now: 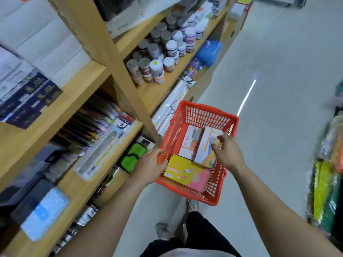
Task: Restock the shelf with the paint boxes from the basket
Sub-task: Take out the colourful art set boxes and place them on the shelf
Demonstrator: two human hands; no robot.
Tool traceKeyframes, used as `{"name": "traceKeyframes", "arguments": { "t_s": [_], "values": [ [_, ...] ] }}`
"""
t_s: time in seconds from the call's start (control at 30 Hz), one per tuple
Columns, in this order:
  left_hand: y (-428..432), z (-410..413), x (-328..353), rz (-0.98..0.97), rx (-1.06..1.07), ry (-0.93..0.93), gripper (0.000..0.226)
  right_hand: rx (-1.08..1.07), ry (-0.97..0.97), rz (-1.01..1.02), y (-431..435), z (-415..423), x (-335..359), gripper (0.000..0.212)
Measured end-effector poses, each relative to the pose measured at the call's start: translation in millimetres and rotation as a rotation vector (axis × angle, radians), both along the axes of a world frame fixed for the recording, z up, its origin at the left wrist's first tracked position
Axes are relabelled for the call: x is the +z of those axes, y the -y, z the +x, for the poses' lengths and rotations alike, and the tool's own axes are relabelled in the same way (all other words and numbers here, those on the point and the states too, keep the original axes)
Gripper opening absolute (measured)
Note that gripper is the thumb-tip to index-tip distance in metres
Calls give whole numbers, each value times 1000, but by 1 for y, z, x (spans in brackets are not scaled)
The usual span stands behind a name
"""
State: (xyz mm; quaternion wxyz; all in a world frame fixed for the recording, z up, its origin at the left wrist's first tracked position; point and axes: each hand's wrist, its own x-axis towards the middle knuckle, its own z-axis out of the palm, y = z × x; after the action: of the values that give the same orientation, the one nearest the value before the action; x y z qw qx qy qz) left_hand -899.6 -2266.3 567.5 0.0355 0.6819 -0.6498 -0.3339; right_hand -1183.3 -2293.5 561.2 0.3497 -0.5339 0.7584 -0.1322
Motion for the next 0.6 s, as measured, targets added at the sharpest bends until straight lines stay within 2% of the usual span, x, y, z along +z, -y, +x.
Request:
{"name": "traceKeyframes", "arguments": {
  "t_s": [0.2, 0.4, 0.5, 0.6],
  "values": [
    [44, -51, -83, 111, -90, -19, 55, -199, 2, 91, -19, -30, -86, 48],
    [88, -112, -195, 235, -35, -154, 67, -314, 75, 86, -46, -31, -153, 70],
    [104, -139, -250, 297, 3, -214, 78, -408, 174, 9, -50, -21, -175, 67],
    [112, -159, -296, 354, 26, -295, 83, -476, 165, -44, -51, -17, -189, 66]
  ]
}}
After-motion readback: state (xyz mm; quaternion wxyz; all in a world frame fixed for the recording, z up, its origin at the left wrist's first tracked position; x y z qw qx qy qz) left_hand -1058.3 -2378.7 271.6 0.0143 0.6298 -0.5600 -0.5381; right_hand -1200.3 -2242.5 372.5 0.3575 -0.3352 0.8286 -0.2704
